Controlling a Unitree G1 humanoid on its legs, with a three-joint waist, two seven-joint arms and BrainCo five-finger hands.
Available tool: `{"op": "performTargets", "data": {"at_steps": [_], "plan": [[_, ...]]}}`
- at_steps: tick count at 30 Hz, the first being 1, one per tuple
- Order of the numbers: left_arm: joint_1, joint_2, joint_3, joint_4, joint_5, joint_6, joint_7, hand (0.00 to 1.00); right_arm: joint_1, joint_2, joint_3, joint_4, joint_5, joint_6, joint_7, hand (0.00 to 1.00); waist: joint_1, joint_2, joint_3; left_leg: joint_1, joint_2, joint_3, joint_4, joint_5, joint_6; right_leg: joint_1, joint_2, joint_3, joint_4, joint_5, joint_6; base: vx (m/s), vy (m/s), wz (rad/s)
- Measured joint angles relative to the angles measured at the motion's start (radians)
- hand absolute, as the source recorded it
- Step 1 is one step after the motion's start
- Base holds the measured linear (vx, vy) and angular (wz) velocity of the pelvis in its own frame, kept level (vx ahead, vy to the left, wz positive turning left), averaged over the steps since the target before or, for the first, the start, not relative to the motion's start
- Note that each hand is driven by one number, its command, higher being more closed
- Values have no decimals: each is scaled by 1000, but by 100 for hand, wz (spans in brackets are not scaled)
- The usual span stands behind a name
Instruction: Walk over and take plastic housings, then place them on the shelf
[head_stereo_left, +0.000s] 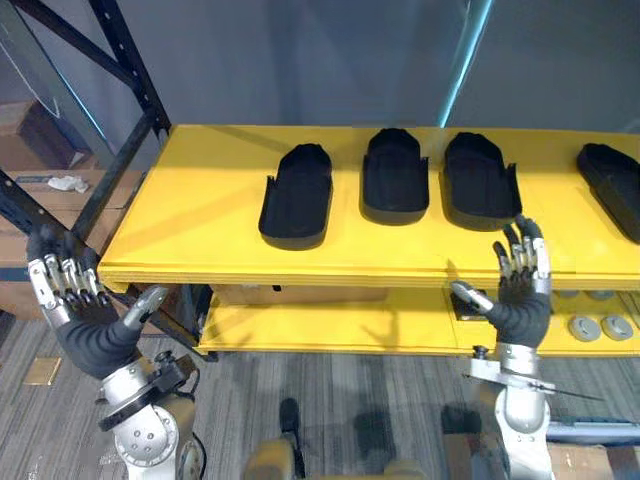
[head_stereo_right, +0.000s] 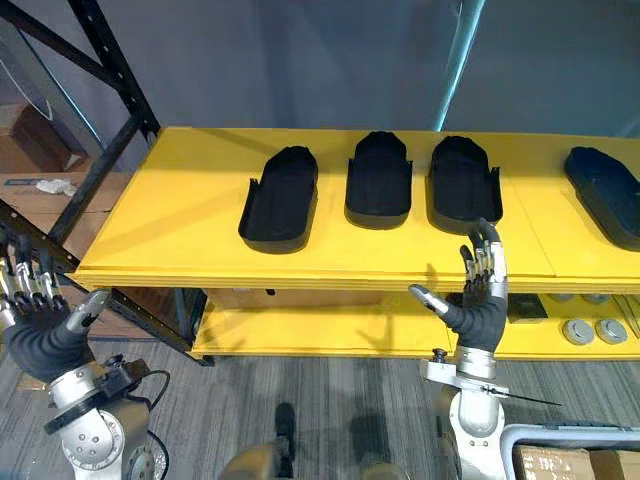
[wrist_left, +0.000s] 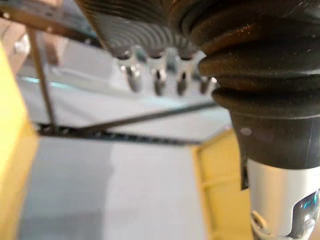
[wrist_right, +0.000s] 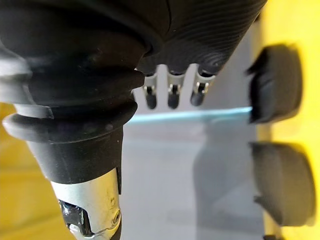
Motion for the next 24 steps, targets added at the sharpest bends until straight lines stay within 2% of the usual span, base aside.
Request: {"op": "performTargets", "data": {"at_steps": [1, 3, 4, 8, 12, 15, 17, 20, 24], "plan": [[-8, 26, -13, 9, 64, 35, -18, 0, -1, 0, 4, 0, 57, 28, 31, 0, 1, -2, 20, 0, 8, 22, 3, 0, 0, -8, 2, 8, 13, -7, -5, -28, -17, 5], [-8, 54, -22, 31, 163, 66, -20, 0, -1, -1, 5, 0, 111, 69, 60, 0, 3, 2, 33, 0, 11, 25, 5, 0, 1, -9, 8, 22, 17, -8, -10, 18, -12, -1], [-8, 84, -27, 58, 288, 93, -17, 0, 0, -2, 6, 4, 167, 109, 80, 0, 2, 5, 36, 2, 13, 28, 7, 1, 1, -9, 8, 24, 31, -9, -7, 45, -26, 0], [-34, 170, -29, 76, 453, 120, 24, 0, -14, -26, 36, 13, 209, 132, 137, 0, -9, 15, 43, -14, 20, 35, 62, -18, 14, -7, 6, 29, 51, -10, 2, 45, -27, 0], [-111, 217, -30, 81, 433, 162, 51, 0, -53, -63, 75, 13, 160, 128, 181, 0, -18, 45, 59, -5, 22, 48, 61, -20, 16, -10, 4, 43, 64, -17, 2, 5, -4, -8], [-125, 217, -39, 85, 433, 190, 59, 0, -76, -82, 142, 13, 104, 120, 191, 0, -18, 46, 59, 6, 24, 64, 61, -24, 15, -9, 2, 53, 68, -21, 2, 13, -4, -12], [-125, 217, -55, 87, 433, 192, 54, 0, -93, -93, 167, 13, 98, 119, 198, 0, -18, 47, 59, 6, 25, 64, 60, -24, 15, -9, 2, 53, 69, -21, 2, 9, -5, -2], [-126, 215, -84, 87, 367, 227, 42, 0, -137, -103, 203, 13, 109, 118, 206, 0, -17, 47, 59, 11, 22, 64, 57, -24, 15, -5, 0, 52, 69, -21, 3, 0, 0, 0], [-113, 164, -75, 127, 201, 270, 69, 0, -196, -103, 277, 17, 118, 116, 218, 0, -11, 56, 45, 25, 9, 31, 33, -12, 9, 18, -3, 23, 66, -28, 8, 21, -3, 21]]}}
